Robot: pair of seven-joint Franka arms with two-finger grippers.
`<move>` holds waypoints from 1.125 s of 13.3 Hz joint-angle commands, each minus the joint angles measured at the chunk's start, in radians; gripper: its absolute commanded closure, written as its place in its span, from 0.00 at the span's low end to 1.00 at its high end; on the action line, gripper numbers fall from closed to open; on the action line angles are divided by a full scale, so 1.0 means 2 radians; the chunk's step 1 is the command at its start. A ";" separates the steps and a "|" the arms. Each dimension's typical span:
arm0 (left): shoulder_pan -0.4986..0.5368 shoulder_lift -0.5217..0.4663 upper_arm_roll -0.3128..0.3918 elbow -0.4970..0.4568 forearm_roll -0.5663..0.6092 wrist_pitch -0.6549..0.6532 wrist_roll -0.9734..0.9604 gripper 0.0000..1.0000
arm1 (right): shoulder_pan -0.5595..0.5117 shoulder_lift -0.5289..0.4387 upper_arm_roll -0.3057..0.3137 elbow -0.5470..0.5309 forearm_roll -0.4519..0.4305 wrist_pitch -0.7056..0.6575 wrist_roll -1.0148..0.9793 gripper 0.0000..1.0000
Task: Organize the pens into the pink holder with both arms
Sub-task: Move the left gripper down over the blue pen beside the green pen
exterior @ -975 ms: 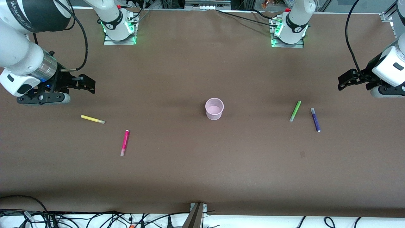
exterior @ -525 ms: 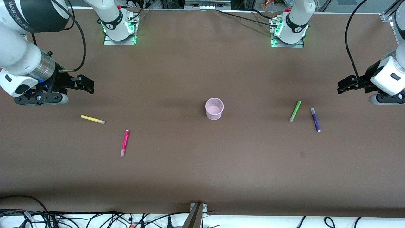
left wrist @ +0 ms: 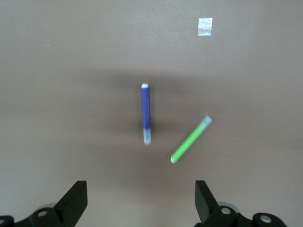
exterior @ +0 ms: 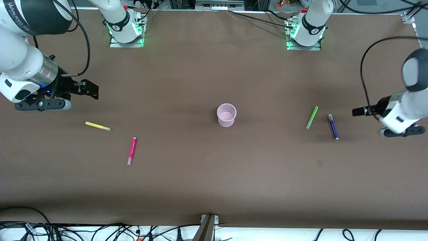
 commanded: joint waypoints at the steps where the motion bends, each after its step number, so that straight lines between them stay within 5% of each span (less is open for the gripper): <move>1: 0.003 0.033 -0.002 -0.022 0.009 0.067 0.007 0.00 | -0.002 0.001 0.002 0.006 0.005 -0.001 0.007 0.00; 6: 0.004 0.078 -0.003 -0.089 0.010 0.222 0.010 0.00 | 0.000 -0.001 0.002 0.006 0.013 0.009 0.008 0.00; 12: 0.023 0.124 -0.003 -0.111 0.043 0.318 0.043 0.01 | 0.000 -0.001 0.002 0.006 0.013 0.008 0.008 0.00; 15: 0.024 0.123 -0.008 -0.134 0.035 0.320 0.032 0.34 | 0.000 -0.001 0.002 0.006 0.012 0.008 0.008 0.00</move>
